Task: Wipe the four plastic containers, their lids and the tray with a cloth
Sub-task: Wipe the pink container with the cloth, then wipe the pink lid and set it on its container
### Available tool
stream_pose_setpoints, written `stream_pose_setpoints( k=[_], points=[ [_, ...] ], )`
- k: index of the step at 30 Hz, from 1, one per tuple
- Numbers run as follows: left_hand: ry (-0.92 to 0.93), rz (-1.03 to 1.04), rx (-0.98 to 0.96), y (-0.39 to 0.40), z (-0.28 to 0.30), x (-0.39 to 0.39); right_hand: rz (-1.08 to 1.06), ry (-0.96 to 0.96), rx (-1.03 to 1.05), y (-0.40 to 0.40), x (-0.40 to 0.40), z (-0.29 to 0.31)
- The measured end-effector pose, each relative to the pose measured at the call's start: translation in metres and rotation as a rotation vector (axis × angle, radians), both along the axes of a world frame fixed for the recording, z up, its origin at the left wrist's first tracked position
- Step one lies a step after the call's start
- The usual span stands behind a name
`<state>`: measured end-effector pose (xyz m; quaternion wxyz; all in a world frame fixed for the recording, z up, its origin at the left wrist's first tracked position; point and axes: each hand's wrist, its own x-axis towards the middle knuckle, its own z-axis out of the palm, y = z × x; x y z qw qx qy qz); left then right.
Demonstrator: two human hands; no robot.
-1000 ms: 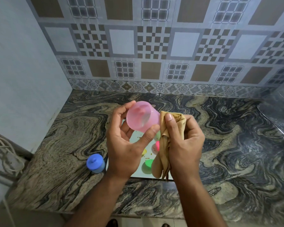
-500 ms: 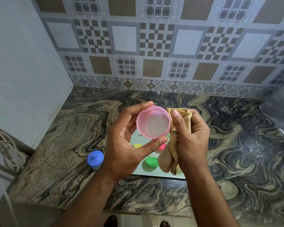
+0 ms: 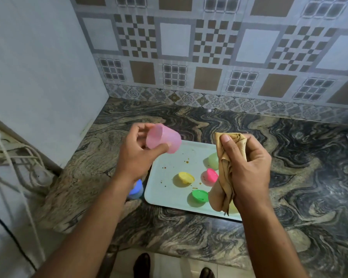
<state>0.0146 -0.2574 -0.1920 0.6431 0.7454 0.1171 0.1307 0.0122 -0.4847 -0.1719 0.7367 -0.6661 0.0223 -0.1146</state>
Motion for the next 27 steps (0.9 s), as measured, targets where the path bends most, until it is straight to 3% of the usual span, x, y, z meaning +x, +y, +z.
stream_pose_setpoints(
  k=[3, 7, 11, 22, 24, 27],
  points=[
    [0.19, 0.099, 0.456, 0.041, -0.027, 0.017, -0.011, -0.009, -0.004, 0.002, -0.002, 0.002],
    [0.437, 0.044, 0.678, 0.073, -0.072, 0.035, -0.009, 0.001, 0.044, 0.006, -0.007, 0.007],
    [0.583, 0.01, 0.751, 0.085, -0.102, 0.043, -0.003, 0.009, 0.037, 0.009, -0.009, 0.008],
    [0.662, -0.1, 0.849, 0.081, -0.126, 0.047, -0.053, -0.008, -0.002, -0.018, -0.006, -0.007],
    [0.63, -0.093, 0.905, 0.077, -0.122, 0.046, -0.069, -0.009, -0.007, -0.025, -0.007, -0.009],
    [0.393, -0.084, 0.898, 0.055, -0.112, 0.05, -0.12, -0.003, -0.009, -0.039, -0.01, -0.01]
  ],
)
